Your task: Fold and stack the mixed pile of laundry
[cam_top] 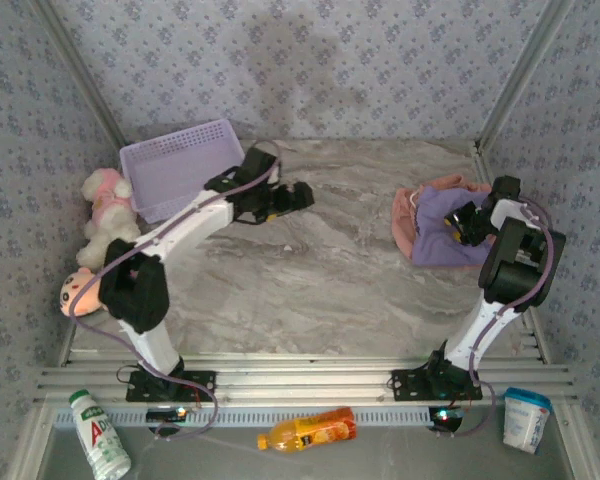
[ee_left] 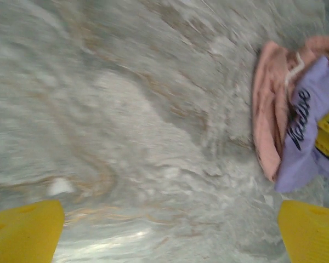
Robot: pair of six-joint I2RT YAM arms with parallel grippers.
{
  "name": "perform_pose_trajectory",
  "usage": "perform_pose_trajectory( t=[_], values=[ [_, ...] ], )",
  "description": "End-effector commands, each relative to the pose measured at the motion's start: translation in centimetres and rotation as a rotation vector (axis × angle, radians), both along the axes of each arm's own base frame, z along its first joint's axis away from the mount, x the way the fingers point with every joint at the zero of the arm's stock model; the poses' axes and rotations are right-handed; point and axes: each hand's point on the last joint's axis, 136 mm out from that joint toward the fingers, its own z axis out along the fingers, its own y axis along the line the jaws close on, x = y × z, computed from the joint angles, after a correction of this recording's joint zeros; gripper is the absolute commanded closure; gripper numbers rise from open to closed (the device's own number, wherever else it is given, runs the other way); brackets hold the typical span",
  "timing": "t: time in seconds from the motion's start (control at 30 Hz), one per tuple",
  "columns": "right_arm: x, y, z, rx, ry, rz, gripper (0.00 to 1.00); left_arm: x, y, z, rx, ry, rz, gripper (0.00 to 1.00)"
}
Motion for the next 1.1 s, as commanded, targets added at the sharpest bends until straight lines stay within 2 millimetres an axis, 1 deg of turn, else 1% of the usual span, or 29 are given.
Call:
perform_pose_trajectory(
  t=[0.0,0.07,0.13,0.17,0.2,0.3,0.4,0.5,0.6,0.73,0.87,0.93,1.0,1.03,1.07],
  values=[
    [-0.1,0.5,4.6,-0.069,-0.052,0.017,0.5,0.1,3.3,3.8,-0.07,-0.104,0.076,0.01],
    [0.2,1.0,7.5,-0.153,-0.092,0.028,0.44,-0.2,6.3,3.0,-0.049,-0.094,0.13,0.01],
    [0.8,1.8,9.5,-0.222,-0.116,0.049,0.42,-0.6,9.0,2.1,-0.031,-0.077,0.184,0.01],
    [1.5,2.4,10.4,-0.255,-0.127,0.074,0.42,-0.9,10.3,1.8,-0.026,-0.07,0.208,0.0],
    [1.8,2.8,10.8,-0.275,-0.121,0.094,0.42,-1.1,11.3,1.4,-0.022,-0.061,0.228,0.0],
    [4.2,4.5,11.6,-0.376,-0.11,0.172,0.42,-2.0,14.3,0.8,-0.003,-0.044,0.282,0.01],
    [6.9,6.0,11.0,-0.428,-0.076,0.235,0.42,-2.5,16.2,0.4,0.007,-0.035,0.317,0.01],
    [8.8,6.8,9.4,-0.466,-0.023,0.288,0.43,-2.9,17.3,0.1,0.013,-0.027,0.333,0.01],
    [10.1,6.4,8.1,-0.516,0.028,0.299,0.44,-3.1,18.0,-0.2,0.015,-0.017,0.346,0.0],
    [10.5,5.5,6.1,-0.562,0.095,0.305,0.46,-3.1,18.3,-0.8,0.015,-0.001,0.355,0.01],
    [11.0,5.8,4.1,-0.541,0.124,0.323,0.55,-3.2,18.4,-1.7,0.019,0.018,0.364,0.01],
    [11.0,6.0,3.5,-0.535,0.139,0.324,0.62,-3.3,18.5,-1.9,0.02,0.023,0.369,0.01],
    [10.8,5.9,3.3,-0.536,0.15,0.315,0.68,-3.4,18.6,-1.9,0.025,0.023,0.372,0.01],
    [10.7,5.8,3.4,-0.54,0.155,0.307,0.73,-3.4,18.7,-2.0,0.027,0.025,0.375,0.01],
    [10.7,5.7,3.4,-0.54,0.154,0.301,0.81,-3.5,18.7,-2.1,0.03,0.026,0.376,0.01]
  ],
)
